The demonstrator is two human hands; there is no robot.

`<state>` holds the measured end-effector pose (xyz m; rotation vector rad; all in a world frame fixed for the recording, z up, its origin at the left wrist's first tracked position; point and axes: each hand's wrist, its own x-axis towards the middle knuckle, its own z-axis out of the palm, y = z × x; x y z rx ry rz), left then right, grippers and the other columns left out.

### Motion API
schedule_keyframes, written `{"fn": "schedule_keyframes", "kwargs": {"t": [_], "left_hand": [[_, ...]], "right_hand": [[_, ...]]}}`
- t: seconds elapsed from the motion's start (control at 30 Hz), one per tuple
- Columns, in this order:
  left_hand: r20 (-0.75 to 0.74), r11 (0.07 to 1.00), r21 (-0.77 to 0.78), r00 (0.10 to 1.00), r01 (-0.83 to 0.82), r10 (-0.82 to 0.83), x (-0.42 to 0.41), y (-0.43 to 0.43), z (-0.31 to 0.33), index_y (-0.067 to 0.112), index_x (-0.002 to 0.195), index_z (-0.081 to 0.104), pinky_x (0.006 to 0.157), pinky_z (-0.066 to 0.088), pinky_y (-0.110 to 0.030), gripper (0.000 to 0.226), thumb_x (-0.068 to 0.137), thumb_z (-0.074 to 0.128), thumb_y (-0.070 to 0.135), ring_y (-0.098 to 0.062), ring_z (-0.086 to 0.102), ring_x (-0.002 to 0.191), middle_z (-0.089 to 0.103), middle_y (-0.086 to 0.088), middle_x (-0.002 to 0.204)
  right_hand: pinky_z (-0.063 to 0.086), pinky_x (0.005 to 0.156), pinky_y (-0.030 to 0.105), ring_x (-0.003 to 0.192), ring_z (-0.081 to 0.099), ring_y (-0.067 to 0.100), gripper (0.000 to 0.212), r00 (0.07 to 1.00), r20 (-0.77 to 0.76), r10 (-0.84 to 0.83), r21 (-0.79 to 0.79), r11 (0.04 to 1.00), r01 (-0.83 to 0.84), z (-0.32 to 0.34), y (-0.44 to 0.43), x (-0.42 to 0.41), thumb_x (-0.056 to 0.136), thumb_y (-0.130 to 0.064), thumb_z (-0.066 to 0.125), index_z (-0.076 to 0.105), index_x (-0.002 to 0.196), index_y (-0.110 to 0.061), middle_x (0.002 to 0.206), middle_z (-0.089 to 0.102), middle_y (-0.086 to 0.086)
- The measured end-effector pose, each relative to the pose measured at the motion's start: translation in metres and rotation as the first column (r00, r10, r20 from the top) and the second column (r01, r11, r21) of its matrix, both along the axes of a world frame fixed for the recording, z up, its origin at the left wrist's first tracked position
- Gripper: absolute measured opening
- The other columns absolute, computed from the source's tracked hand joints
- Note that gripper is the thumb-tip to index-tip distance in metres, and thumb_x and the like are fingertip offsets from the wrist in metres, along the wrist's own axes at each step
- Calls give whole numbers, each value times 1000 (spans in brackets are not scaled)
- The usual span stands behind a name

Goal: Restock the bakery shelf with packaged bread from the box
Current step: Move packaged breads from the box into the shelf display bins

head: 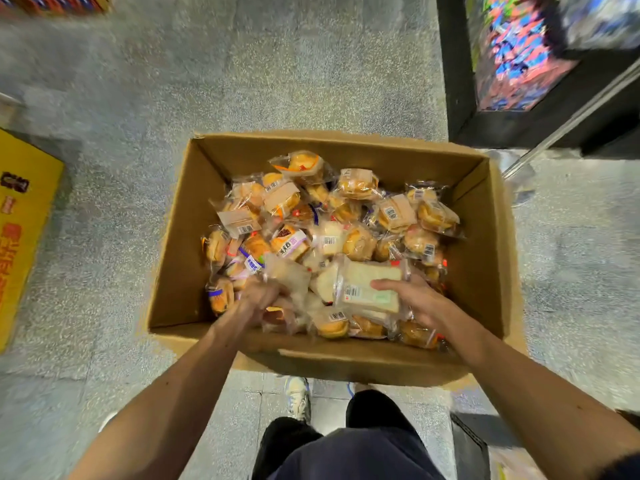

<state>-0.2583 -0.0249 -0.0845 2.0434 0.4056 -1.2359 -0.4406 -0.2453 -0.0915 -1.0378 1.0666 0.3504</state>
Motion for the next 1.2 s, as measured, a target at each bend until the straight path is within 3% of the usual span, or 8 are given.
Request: {"fn": "schedule_keyframes", "kwargs": {"t": [0.23,0.33,0.47,0.57,0.67,0.83,1.1,1.2], "left_hand": [[388,788,-430,878,440,-279,-5,9,95,8,124,62,64,50,-12,41,88,57,-12,-2,64,83,66,-7,123],[681,607,-350,639,713,-358,-21,16,130,15,118,68,79,42,-1,38,84,70,-3,0,57,100,59,15,114],[860,305,-160,284,939,-424,-43,34,144,24,117,71,106,44,-38,40,79,78,34,-9,52,122,55,14,123],[873,173,-129,194,977,-447,-62,41,164,22,117,71,108,30,-12,56,69,81,49,-5,45,128,50,7,137],[892,43,-175,177,984,-416,-90,39,188,15,123,69,103,28,-3,49,83,75,43,-6,38,133,40,2,148],[930,-35,-239,218,970,-295,-155,23,212,22,109,75,113,38,-43,33,94,60,47,6,35,133,40,7,146],[890,-196,-382,303,903,-341,-308,16,251,33,110,61,95,54,-29,43,78,82,15,6,51,114,42,12,139],[861,-309,-433,287,847,-421,-379,26,258,31,115,60,86,55,-18,42,83,76,8,15,55,103,53,9,134]], "right_hand": [[47,99,63,110,65,41,52,993,18,-113,-133,985,114,57,46,-23,67,-40,90,70,106,-13,109,73,15],[46,94,69,109,63,48,73,970,73,-230,-199,950,240,58,63,-43,57,-42,95,68,114,-6,108,72,22],[42,96,72,109,62,52,64,916,212,-341,-248,888,388,125,104,-68,57,-35,93,71,110,-7,114,69,26],[39,104,67,109,65,41,53,847,283,-450,-210,832,513,156,126,-99,68,-23,86,70,115,-5,121,67,23],[41,95,74,95,62,40,52,796,309,-521,-232,770,594,182,148,-137,70,-28,86,69,111,-1,120,64,31],[52,52,32,70,67,30,36,633,372,-679,-221,597,771,227,188,-202,75,-17,81,69,105,-2,88,74,16],[59,83,50,87,73,25,28,477,516,-712,-353,331,875,291,251,-346,79,-6,77,70,105,-1,98,76,12],[58,57,28,68,73,12,24,433,525,-733,-449,193,872,311,282,-406,79,-2,77,67,101,-4,79,76,2]]}}
